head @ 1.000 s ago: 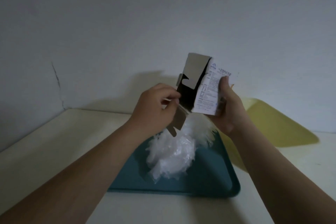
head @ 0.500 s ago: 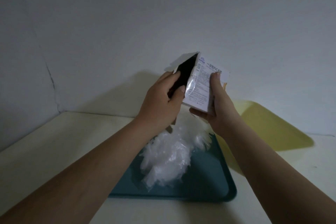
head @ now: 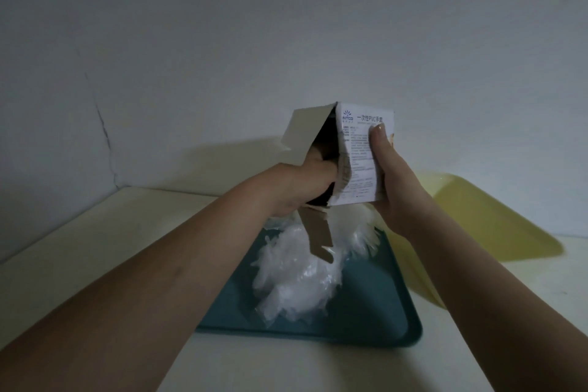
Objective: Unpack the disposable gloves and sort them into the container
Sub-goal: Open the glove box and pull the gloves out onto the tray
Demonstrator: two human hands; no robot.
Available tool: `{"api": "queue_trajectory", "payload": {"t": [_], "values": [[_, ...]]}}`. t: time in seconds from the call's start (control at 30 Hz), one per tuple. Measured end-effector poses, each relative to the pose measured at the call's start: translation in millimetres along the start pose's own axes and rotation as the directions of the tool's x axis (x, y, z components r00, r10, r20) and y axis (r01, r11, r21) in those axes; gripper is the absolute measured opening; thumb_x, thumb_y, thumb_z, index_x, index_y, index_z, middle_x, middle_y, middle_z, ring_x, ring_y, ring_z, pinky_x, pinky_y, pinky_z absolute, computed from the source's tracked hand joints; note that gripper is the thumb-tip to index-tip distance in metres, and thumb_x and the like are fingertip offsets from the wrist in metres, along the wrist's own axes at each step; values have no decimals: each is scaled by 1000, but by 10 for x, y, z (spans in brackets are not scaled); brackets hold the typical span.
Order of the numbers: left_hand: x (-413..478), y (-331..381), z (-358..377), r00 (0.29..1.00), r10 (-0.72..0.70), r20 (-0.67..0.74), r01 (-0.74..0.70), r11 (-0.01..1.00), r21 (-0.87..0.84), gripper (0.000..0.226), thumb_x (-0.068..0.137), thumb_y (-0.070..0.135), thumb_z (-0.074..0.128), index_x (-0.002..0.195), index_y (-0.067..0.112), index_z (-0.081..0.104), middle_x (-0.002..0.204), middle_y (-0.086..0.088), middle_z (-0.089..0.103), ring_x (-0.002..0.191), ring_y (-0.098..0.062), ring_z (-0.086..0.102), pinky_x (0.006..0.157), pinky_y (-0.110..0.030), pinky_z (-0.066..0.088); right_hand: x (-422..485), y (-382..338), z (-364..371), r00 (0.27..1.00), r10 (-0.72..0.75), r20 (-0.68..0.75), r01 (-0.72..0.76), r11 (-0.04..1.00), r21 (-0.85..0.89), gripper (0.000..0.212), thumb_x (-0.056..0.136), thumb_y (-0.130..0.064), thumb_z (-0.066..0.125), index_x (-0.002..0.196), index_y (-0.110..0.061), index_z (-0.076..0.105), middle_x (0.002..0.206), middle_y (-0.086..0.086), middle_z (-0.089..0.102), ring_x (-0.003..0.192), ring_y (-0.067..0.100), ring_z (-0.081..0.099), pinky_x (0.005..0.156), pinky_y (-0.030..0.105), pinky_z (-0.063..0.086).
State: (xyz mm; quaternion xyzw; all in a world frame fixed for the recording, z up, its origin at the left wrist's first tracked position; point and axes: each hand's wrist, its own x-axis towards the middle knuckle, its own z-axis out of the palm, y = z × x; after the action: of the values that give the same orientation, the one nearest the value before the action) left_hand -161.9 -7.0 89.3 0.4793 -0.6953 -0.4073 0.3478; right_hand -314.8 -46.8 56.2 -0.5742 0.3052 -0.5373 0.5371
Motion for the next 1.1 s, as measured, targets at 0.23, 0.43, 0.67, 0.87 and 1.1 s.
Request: {"api": "queue_trajectory", "payload": {"t": [0.23, 0.43, 0.67, 0.87, 1.1], "values": [[-36, -127, -86, 994, -96, -54, 95, 995, -4, 63, 98, 65, 57, 149, 28, 53, 144, 8, 64, 125, -12, 63, 117, -36, 44, 20, 78, -47, 993, 37, -114, -41, 999, -30, 67, 84, -69, 59, 130, -20, 64, 116, 10, 76, 106, 31, 75, 91, 54, 60], [-137, -79, -200, 983, 60, -174, -77, 993, -91, 24, 107, 40, 55, 114, 25, 72, 108, 4, 81, 100, -14, 78, 95, -39, 61, 70, 89, -16, 988, 42, -147, -65, 986, -152, 64, 91, -76, 49, 128, -27, 65, 110, 4, 79, 99, 27, 77, 83, 51, 63], [-338, -33, -573, 829, 215, -517, -222, 974, 49, 19, 102, 10, 61, 107, 28, 63, 114, 12, 74, 102, -5, 74, 87, -26, 62, 70, 192, 184, 956, -224, -192, -13, 619, -785, 63, 104, -62, 24, 113, -19, 70, 113, 6, 72, 105, 29, 65, 93, 47, 55], [-478, -245, -796, 827, 361, -431, 50, 717, 695, 28, 100, 18, 52, 128, 17, 55, 106, -4, 69, 90, -26, 65, 78, -42, 57, -45, 288, 488, 976, 199, 88, 29, 281, -959, 93, 76, -77, 65, 156, -36, 38, 161, 2, 40, 144, 30, 42, 118, 51, 37], [-678, -862, -759, 939, 7, -343, 335, 194, 922, 23, 98, 9, 55, 120, 15, 58, 97, -6, 53, 101, -32, 65, 75, -35, 41, -143, 540, 761, 943, 295, 153, 166, -21, -986, 104, 71, -83, 67, 159, -43, 27, 167, -1, 23, 153, 31, 16, 119, 55, 33]]}}
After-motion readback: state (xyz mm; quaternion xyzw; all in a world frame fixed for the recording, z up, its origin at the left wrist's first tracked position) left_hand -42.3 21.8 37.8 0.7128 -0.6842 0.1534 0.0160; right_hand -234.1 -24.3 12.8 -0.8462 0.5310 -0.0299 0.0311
